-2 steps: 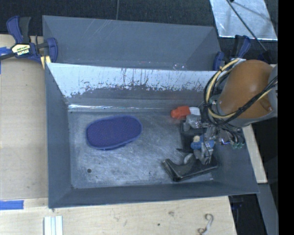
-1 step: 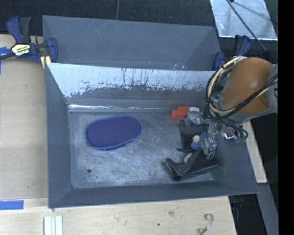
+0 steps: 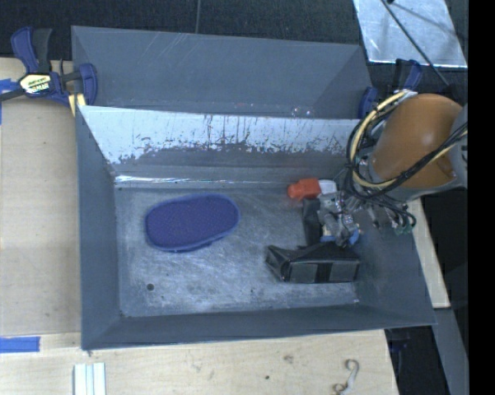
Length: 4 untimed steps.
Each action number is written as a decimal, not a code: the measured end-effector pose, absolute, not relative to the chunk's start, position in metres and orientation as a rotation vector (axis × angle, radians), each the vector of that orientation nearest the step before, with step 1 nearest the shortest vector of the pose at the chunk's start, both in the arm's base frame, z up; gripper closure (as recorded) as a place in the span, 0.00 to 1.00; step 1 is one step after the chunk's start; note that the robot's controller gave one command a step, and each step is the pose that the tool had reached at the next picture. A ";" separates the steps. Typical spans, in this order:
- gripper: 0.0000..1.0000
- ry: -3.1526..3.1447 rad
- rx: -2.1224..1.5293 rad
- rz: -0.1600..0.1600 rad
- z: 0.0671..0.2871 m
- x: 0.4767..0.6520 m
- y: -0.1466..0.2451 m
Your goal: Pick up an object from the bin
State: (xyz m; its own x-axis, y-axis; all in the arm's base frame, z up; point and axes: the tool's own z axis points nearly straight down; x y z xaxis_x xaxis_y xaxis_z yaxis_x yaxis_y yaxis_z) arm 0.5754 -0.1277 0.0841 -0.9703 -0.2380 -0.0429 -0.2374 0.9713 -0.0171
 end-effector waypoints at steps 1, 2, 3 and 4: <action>1.00 3.108 -0.357 -0.006 0.210 0.570 -0.115; 1.00 3.141 -0.017 0.001 0.172 0.565 -0.107; 1.00 3.119 -0.285 -0.007 0.217 0.613 -0.160; 1.00 3.141 -0.101 0.002 0.162 0.594 -0.130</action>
Offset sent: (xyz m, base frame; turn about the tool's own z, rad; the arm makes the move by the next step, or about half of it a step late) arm -0.0082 0.0134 0.1204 0.0118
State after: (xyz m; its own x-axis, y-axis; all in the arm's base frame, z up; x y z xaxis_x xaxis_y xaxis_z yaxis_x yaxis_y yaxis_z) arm 0.5937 -0.1303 0.1624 -0.9979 -0.0640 0.0010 -0.0640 0.9979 0.0012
